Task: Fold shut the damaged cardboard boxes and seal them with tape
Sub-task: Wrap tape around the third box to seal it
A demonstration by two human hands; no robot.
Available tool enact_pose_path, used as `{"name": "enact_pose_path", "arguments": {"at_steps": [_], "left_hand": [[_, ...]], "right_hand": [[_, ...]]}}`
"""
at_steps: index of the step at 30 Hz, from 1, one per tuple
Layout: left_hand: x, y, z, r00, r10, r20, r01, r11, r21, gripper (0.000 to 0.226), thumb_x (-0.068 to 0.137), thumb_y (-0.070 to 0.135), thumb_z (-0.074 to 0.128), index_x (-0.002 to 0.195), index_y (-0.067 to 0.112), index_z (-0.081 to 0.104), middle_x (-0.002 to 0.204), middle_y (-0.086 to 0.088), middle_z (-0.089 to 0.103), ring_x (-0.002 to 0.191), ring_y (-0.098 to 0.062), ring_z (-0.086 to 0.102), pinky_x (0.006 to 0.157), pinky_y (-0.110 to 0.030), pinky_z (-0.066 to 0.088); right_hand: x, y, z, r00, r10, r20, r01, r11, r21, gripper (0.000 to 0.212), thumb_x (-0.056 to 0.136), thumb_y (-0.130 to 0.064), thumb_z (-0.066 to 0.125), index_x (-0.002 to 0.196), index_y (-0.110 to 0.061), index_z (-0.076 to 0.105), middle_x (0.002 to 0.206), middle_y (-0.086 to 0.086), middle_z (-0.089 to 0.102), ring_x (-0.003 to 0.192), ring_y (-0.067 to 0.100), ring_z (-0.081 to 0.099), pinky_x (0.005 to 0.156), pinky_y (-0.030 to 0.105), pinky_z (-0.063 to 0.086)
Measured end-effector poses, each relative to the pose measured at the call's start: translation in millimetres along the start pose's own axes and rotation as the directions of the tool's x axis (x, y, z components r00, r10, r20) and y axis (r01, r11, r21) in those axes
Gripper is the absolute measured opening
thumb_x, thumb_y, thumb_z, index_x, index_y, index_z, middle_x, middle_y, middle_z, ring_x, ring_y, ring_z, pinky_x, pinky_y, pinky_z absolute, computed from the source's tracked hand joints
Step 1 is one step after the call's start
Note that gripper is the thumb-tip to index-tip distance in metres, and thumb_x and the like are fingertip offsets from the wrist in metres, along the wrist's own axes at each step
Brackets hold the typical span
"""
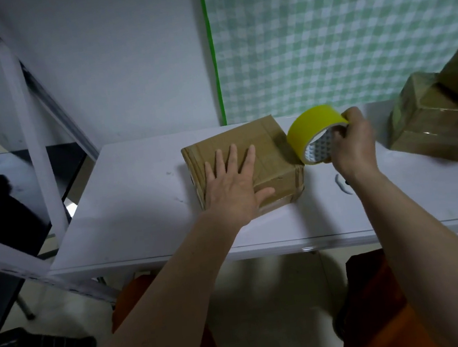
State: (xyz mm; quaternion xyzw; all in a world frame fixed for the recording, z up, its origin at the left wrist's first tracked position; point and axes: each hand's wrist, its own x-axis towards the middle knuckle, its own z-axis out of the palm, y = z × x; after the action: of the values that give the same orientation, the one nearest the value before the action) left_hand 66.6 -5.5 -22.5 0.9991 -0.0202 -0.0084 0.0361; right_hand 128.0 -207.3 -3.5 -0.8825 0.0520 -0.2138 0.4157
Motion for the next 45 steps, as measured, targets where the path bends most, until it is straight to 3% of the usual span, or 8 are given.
{"name": "enact_pose_path", "arguments": {"at_steps": [11, 19, 23, 26, 29, 35, 39, 45], "left_hand": [[1, -2, 2, 1.0, 0.017, 0.012, -0.018, 0.999, 0.036, 0.083, 0.089, 0.07, 0.029, 0.151, 0.032, -0.01, 0.16, -0.008, -0.014, 0.146, -0.033, -0.013, 0.118, -0.052, -0.002], [-11, -12, 9, 0.986, 0.023, -0.163, -0.014, 0.998, 0.055, 0.083, 0.085, 0.074, 0.032, 0.152, 0.035, 0.004, 0.161, -0.01, -0.008, 0.146, -0.035, -0.012, 0.112, -0.064, 0.0], [-14, -24, 7, 0.989, -0.008, -0.144, 0.009, 1.0, 0.0, 0.084, 0.082, 0.077, 0.026, 0.151, 0.037, 0.0, 0.161, -0.008, -0.002, 0.147, -0.033, -0.003, 0.114, -0.063, 0.006], [-19, -31, 6, 0.983, -0.028, -0.184, 0.022, 0.999, -0.038, 0.088, 0.078, 0.079, 0.02, 0.152, 0.035, 0.002, 0.161, -0.009, 0.002, 0.147, -0.031, 0.001, 0.114, -0.061, 0.008], [-23, -37, 5, 0.976, -0.057, -0.21, 0.034, 0.993, -0.11, 0.092, 0.075, 0.083, 0.015, 0.152, 0.034, 0.006, 0.161, -0.008, 0.007, 0.147, -0.03, 0.005, 0.114, -0.06, 0.009], [-28, -31, -12, 0.969, -0.108, -0.222, -0.029, 0.842, -0.539, 0.091, 0.08, 0.067, 0.056, 0.15, 0.043, 0.002, 0.161, -0.01, 0.004, 0.147, -0.028, 0.006, 0.117, -0.052, 0.012], [-24, -8, -32, 0.917, -0.056, -0.396, -0.225, 0.746, -0.627, 0.109, 0.07, 0.051, 0.076, 0.149, 0.043, 0.001, 0.161, 0.0, 0.0, 0.148, -0.018, 0.006, 0.117, -0.047, 0.02], [-19, -16, -35, 0.87, -0.118, -0.478, -0.274, 0.691, -0.669, 0.111, 0.065, 0.036, 0.084, 0.151, 0.024, 0.016, 0.159, 0.007, 0.019, 0.144, -0.008, 0.02, 0.116, -0.036, 0.025]], "right_hand": [[3, 26, 2, 0.988, 0.154, 0.019, -0.154, 0.988, -0.009, 0.015, 0.087, 0.001, 0.038, 0.098, 0.0, 0.049, 0.085, 0.014, 0.048, 0.079, 0.027, 0.045, 0.063, 0.033, 0.029], [-13, 32, 19, 0.957, 0.284, 0.068, -0.287, 0.956, 0.053, 0.017, 0.089, -0.003, 0.041, 0.097, 0.002, 0.055, 0.09, 0.015, 0.052, 0.084, 0.026, 0.047, 0.068, 0.032, 0.035], [-24, 22, 30, 0.852, 0.484, 0.2, -0.52, 0.741, 0.425, 0.006, 0.086, -0.017, 0.059, 0.08, -0.015, 0.06, 0.092, 0.016, 0.062, 0.09, 0.036, 0.063, 0.077, 0.053, 0.055], [-40, 10, 37, 0.751, 0.496, 0.436, -0.658, 0.503, 0.561, 0.013, 0.089, -0.021, 0.062, 0.094, -0.009, 0.061, 0.093, 0.016, 0.064, 0.083, 0.031, 0.064, 0.073, 0.043, 0.056], [-50, -5, 39, 0.688, 0.449, 0.571, -0.726, 0.412, 0.551, 0.02, 0.092, -0.025, 0.056, 0.103, -0.009, 0.058, 0.086, 0.012, 0.063, 0.069, 0.027, 0.061, 0.067, 0.037, 0.052], [-29, -56, 11, 0.908, 0.34, 0.246, -0.42, 0.709, 0.567, 0.016, 0.087, -0.02, 0.059, 0.085, -0.005, 0.065, 0.078, 0.007, 0.061, 0.064, 0.016, 0.056, 0.057, 0.027, 0.045], [-28, -87, -5, 0.991, 0.112, 0.073, -0.126, 0.96, 0.249, 0.031, 0.091, -0.031, 0.051, 0.077, -0.005, 0.061, 0.073, 0.008, 0.055, 0.073, 0.025, 0.052, 0.064, 0.033, 0.037], [-40, -109, -9, 0.99, -0.107, 0.087, 0.114, 0.989, -0.091, 0.031, 0.097, -0.035, 0.04, 0.089, -0.009, 0.057, 0.089, 0.014, 0.06, 0.089, 0.037, 0.053, 0.069, 0.033, 0.03]]}}
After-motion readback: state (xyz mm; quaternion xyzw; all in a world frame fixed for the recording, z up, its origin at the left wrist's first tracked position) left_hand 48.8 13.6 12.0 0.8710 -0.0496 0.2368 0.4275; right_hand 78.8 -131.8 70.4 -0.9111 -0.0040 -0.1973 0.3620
